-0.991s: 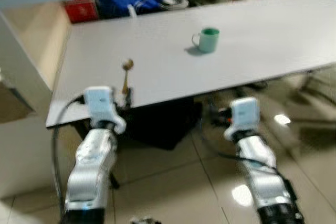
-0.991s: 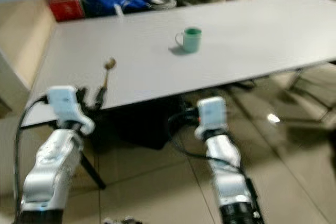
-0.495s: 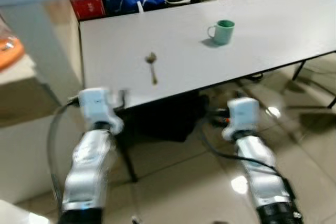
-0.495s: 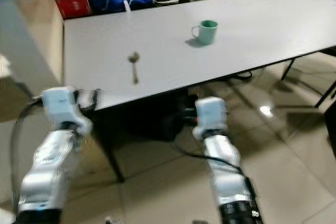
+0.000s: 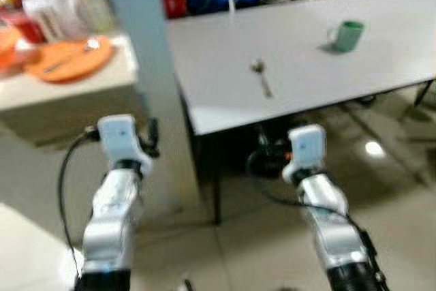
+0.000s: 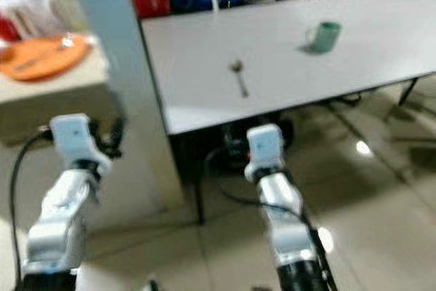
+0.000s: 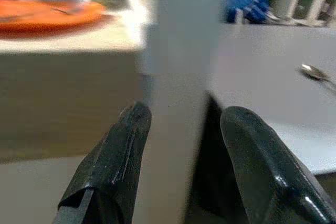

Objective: Setting the table

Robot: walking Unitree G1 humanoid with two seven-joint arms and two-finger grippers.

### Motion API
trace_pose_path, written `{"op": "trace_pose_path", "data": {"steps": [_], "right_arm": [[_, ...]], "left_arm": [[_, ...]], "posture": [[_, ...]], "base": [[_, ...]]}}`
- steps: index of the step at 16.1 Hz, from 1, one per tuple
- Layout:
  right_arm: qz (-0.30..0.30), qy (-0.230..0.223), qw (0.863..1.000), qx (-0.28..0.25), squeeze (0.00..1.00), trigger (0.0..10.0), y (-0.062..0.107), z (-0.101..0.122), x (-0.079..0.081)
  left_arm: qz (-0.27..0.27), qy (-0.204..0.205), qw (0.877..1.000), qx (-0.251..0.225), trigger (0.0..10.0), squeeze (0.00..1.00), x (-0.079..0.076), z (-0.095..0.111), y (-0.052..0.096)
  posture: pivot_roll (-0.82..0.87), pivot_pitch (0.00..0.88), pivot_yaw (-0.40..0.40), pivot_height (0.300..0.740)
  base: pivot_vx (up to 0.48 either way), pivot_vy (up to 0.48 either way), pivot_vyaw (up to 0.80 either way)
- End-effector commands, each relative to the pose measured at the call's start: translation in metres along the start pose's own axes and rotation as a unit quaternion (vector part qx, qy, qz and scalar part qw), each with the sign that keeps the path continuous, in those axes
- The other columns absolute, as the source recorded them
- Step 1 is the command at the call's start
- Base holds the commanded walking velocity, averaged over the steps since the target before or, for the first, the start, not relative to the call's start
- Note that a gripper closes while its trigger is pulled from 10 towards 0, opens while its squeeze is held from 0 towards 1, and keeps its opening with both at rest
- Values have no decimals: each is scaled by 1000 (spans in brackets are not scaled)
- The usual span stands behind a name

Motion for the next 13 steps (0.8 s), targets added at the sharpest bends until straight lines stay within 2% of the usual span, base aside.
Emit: {"op": "trace_pose_path", "data": {"steps": [1,10,12,13], "right_arm": [[-10,7,1000,3,0,10000,2,-2,-10],[-6,8,1000,1,0,10000,2,-3,-9],[-6,9,1000,2,0,10000,2,-3,-9],[-7,9,1000,2,0,10000,2,-3,-9]], "left_arm": [[-8,1,1000,1,10000,0,-8,0,-1],[-19,-6,1000,8,10000,0,-11,-4,-1],[-25,-19,999,5,10000,0,-15,-3,-1],[-29,-28,999,1,10000,0,-17,-2,-2]], "posture": [[-90,0,75,735],[-92,0,71,735],[-92,0,71,735],[-92,0,71,735]], "base": [[0,480,0],[0,480,0],[0,480,0],[0,0,0]]}}
Point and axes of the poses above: a point about 5 cm out from each wrist's last joint towards the gripper, its own y axis pointing back from the gripper into the wrist, its own z axis along the axis of the wrist's last joint, x = y × z, the point moved 6 cm from there along -y, pointing out of the wrist towards the gripper, and after that the axes turned 15 degrees about y, right-handed, at the moved point
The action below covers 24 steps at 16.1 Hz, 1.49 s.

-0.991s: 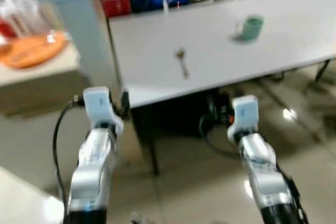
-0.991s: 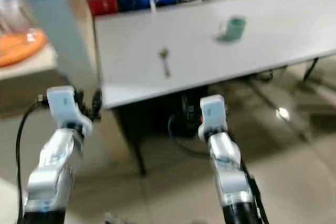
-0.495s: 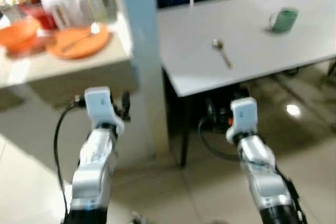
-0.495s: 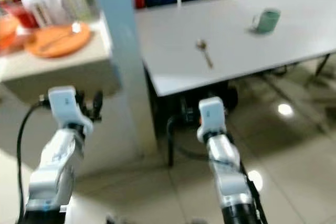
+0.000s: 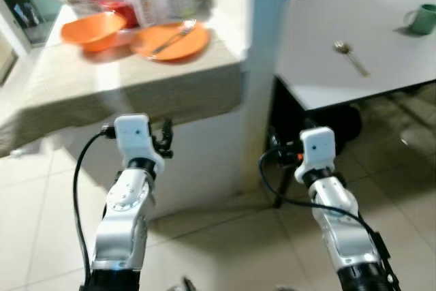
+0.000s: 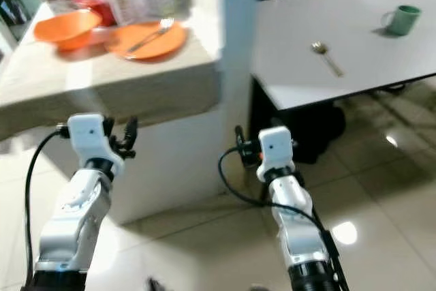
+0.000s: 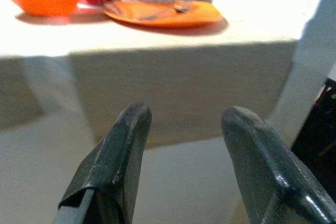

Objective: Setting the table

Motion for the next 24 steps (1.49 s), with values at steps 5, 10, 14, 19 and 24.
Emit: {"op": "trace_pose_path", "data": {"steps": [5,10,14,19,24], "right_arm": [[5,2,1000,-23,0,10000,-5,13,6],[6,1,1000,-21,0,10000,-5,12,8],[9,0,1000,-18,0,10000,-4,11,9],[11,2,1000,-19,0,10000,-5,11,9],[9,-3,1000,-19,0,10000,-6,12,9]], "left_arm": [[1,4,1000,-10,10000,1000,7,7,1],[-11,-29,1000,-2,10000,1000,3,2,1],[-12,-28,1000,-1,10000,1000,3,2,1],[-13,-19,1000,-3,10000,1000,2,2,0],[-9,-22,1000,-1,10000,1000,4,1,1]], "posture": [[-93,0,74,735],[-91,0,74,735],[-91,0,73,735],[-91,0,69,735],[-88,0,70,735]], "base": [[0,0,0],[0,0,0],[0,0,0],[0,0,0],[0,0,0]]}}
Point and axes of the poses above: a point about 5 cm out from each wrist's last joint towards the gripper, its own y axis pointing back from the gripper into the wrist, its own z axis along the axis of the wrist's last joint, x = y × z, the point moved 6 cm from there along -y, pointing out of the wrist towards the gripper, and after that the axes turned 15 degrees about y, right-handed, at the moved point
